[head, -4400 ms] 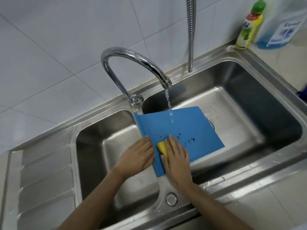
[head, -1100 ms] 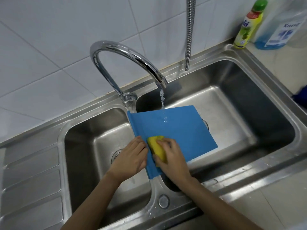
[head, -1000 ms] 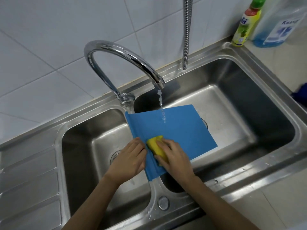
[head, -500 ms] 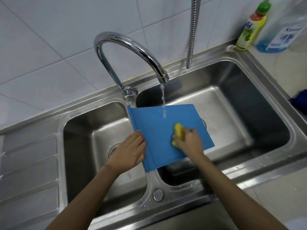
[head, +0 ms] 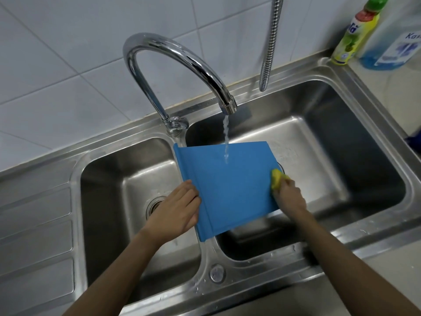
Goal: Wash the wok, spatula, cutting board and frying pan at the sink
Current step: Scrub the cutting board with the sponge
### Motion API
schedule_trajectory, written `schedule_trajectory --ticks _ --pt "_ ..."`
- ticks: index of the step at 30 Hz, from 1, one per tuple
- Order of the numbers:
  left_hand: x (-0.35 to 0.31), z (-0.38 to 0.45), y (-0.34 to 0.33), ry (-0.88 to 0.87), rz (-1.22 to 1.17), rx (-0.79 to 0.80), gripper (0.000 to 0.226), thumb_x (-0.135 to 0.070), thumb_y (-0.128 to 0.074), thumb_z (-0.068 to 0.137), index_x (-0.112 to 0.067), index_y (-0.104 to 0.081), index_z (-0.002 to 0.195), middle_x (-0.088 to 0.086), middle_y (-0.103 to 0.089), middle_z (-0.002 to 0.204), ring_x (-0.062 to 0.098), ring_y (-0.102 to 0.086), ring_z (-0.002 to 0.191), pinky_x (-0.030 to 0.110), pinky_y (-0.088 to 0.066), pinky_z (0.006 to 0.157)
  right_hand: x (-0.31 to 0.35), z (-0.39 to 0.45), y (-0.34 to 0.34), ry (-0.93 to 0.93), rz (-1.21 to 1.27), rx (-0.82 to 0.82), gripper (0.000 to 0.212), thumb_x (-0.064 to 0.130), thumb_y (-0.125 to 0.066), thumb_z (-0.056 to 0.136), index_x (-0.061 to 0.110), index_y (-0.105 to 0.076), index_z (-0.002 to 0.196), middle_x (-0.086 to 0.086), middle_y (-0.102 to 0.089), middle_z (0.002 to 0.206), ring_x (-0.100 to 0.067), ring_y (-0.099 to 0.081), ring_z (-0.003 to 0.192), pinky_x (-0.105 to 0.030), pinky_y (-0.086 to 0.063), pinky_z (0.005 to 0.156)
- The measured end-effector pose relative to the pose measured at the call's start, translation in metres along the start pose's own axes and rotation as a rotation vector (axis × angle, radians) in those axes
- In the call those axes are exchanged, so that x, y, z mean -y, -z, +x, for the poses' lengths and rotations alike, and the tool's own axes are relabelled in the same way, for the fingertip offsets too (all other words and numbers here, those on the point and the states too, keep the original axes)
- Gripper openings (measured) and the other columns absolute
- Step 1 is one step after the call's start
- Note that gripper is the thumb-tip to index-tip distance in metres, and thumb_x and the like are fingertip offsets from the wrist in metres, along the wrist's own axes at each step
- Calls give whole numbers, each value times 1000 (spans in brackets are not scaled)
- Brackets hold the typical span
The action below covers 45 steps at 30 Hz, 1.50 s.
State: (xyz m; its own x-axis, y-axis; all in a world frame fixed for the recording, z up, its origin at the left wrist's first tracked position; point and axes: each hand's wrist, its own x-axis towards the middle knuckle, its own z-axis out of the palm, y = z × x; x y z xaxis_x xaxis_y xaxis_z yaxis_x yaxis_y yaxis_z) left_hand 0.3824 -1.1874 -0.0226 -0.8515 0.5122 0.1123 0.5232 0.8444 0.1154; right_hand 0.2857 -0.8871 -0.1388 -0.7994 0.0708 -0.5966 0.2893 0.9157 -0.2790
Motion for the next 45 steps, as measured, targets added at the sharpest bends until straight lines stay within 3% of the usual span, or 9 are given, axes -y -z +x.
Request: schedule_trajectory --ticks 5,12,15,20,25,34,37,42,45 --pt "-1 0 1 -3 19 18 26 -22 -45 94 -6 -66 92 9 -62 94 24 -60 94 42 -40 106 4 8 10 -158 20 48 40 26 -48 91 8 -43 127 -21 -41 125 -43 -49 110 -44 -40 94" --pt "-2 0 -1 2 -10 -11 23 -19 -46 92 -6 -65 89 10 -61 93 25 -57 94 42 -38 108 117 -89 -13 640 158 -116 61 39 -53 89 15 -37 143 -9 -37 141 -28 -43 118 -39 -42 95" --pt "1 0 -1 -18 3 -22 24 -21 -49 91 -6 -67 90 9 -62 94 23 -56 96 40 -37 108 124 -78 -24 817 128 -279 58 44 -42 91 16 -40 142 -5 -42 144 -27 -49 110 -39 -46 90" --pt "4 -1 -6 -29 -1 -32 21 -22 -50 92 -7 -66 93 8 -63 95 23 -57 98 42 -41 107 84 11 -24 524 105 -297 58 48 -37 95 17 -39 144 -5 -39 148 -34 -49 113 -43 -40 93" --pt "5 -2 -5 -28 4 -7 19 -21 -53 91 -7 -66 95 8 -63 97 22 -58 99 43 -42 107 19 70 6 31 -16 -91 48 40 -42 96 12 -44 135 -15 -45 139 -41 -52 108 -43 -42 90" --pt "2 -4 -6 -14 33 24 23 -21 -49 93 -7 -66 98 8 -62 99 23 -57 101 42 -34 111 101 12 -11 409 401 -220 55 34 -59 91 21 -43 142 -3 -41 146 -29 -42 122 -38 -31 106" --pt "1 -3 -5 -13 40 42 23 -21 -49 94 -7 -66 99 8 -62 100 23 -58 102 42 -36 111 101 41 -5 480 312 -238 54 36 -52 94 22 -38 144 -3 -39 147 -29 -42 122 -39 -34 102" --pt "8 1 6 -30 -47 107 25 -29 -51 94 -10 -66 100 5 -61 103 20 -56 106 37 -28 117 49 105 15 66 172 -76 55 44 -46 91 13 -45 136 -20 -44 138 -44 -49 114 -44 -40 96" --pt "21 -1 17 -94 -79 247 50 -51 -54 85 -10 -65 112 8 -59 118 23 -51 121 37 -27 118 31 85 21 -37 210 -39 51 36 -54 88 10 -48 132 -22 -50 129 -40 -51 113 -41 -40 93"
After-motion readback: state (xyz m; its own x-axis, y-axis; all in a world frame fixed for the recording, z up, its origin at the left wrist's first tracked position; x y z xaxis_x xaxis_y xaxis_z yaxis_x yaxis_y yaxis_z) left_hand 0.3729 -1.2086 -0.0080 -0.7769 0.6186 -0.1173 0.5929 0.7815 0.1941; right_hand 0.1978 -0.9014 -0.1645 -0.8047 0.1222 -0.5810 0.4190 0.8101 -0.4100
